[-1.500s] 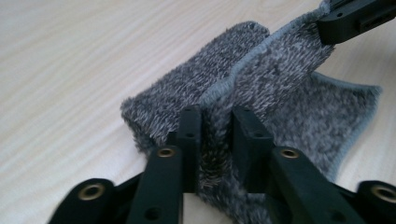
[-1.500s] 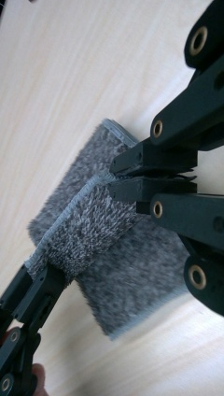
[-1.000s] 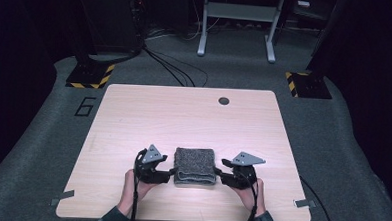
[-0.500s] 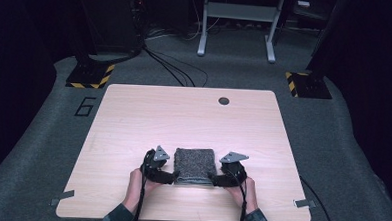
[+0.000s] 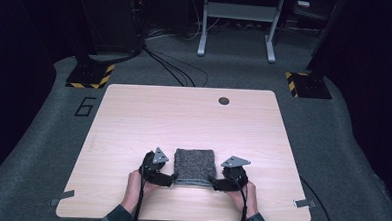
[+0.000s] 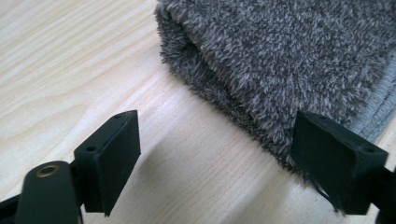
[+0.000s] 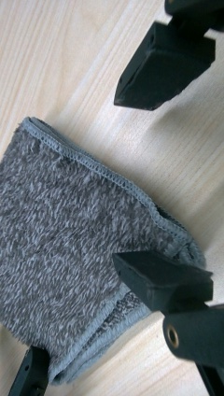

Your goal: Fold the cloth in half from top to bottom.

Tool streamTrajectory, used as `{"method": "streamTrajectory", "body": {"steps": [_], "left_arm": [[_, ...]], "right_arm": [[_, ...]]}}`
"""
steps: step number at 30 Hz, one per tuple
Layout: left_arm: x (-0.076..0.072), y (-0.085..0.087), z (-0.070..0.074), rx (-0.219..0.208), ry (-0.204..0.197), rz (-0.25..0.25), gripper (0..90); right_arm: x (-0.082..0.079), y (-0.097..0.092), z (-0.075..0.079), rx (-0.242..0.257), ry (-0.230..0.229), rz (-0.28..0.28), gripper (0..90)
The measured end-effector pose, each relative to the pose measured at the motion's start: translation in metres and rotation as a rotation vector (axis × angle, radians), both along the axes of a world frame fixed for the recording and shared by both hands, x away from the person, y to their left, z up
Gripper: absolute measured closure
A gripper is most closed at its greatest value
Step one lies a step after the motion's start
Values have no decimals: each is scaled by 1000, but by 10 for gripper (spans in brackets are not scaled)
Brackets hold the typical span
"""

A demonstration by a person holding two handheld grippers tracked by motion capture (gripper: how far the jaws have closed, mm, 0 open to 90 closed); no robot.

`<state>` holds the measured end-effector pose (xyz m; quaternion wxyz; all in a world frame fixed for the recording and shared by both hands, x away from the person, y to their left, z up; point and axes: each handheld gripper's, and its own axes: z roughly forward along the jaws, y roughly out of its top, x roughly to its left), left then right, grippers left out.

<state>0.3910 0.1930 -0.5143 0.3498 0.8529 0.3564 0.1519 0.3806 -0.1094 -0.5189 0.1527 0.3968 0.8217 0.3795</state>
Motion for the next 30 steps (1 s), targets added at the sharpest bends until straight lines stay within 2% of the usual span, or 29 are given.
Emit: {"method": "streamTrajectory", "body": {"steps": [4, 6, 7, 10, 12, 13, 14, 15, 16, 18, 19, 20, 21, 22, 24, 25, 26, 28, 29, 30], "left_arm": [[-2, 8, 1, -30, 9, 21, 122], [-5, 15, 3, -35, 4, 37, 102], [-8, 24, 5, -33, -3, 51, 96], [-11, 35, 5, -38, -6, 75, 81], [-14, 54, 4, -44, -1, 119, 74], [-15, 61, 2, -53, -6, 143, 68], [-15, 61, 2, -53, -6, 143, 67], [-16, 68, 1, -47, 4, 157, 63], [-18, 81, -1, -45, 1, 195, 58], [-20, 91, -3, -43, -6, 236, 54], [-20, 91, -3, -43, -6, 236, 51], [-21, 97, -4, -43, 1, 240, 50], [-21, 105, -7, -36, -1, 273, 47], [-21, 105, -7, -36, -1, 273, 40], [-20, 114, -10, -37, 19, 295, 36], [-19, 118, -11, -32, 22, 297, 29], [-19, 122, -13, -49, 18, 320, 26], [-19, 125, -13, -44, 22, 318, 22], [-19, 127, -14, -33, 12, 329, 17], [-19, 127, -14, -18, 9, 326, 12]], "right_arm": [[-1, -6, 4, 18, -4, -3, 157], [-2, -15, 7, 27, -22, -15, 146], [-3, -19, 8, 33, -19, -27, 144], [-5, -34, 9, 31, -23, -57, 132], [-7, -47, 8, 33, -26, -86, 121], [-8, -54, 7, 28, -26, -104, 116], [-8, -54, 7, 28, -26, -104, 116], [-9, -67, 5, 16, -22, -142, 105], [-10, -75, 3, 8, -16, -156, 93], [-9, -89, 0, -15, 5, -192, 69], [-9, -89, 0, -15, 5, -192, 69], [-10, -102, -3, -27, 11, -224, 64], [-10, -108, -4, -22, 17, -240, 60], [-10, -113, -6, -26, 10, -245, 58], [-10, -117, -7, -30, 10, -255, 56], [-10, -124, -10, -36, 5, -277, 44], [-10, -127, -10, -38, 2, -284, 43], [-9, -129, -10, -52, -3, -288, 42], [-9, -129, -10, -66, -5, -290, 30], [-8, -129, -10, -57, 1, -302, 24]]}}
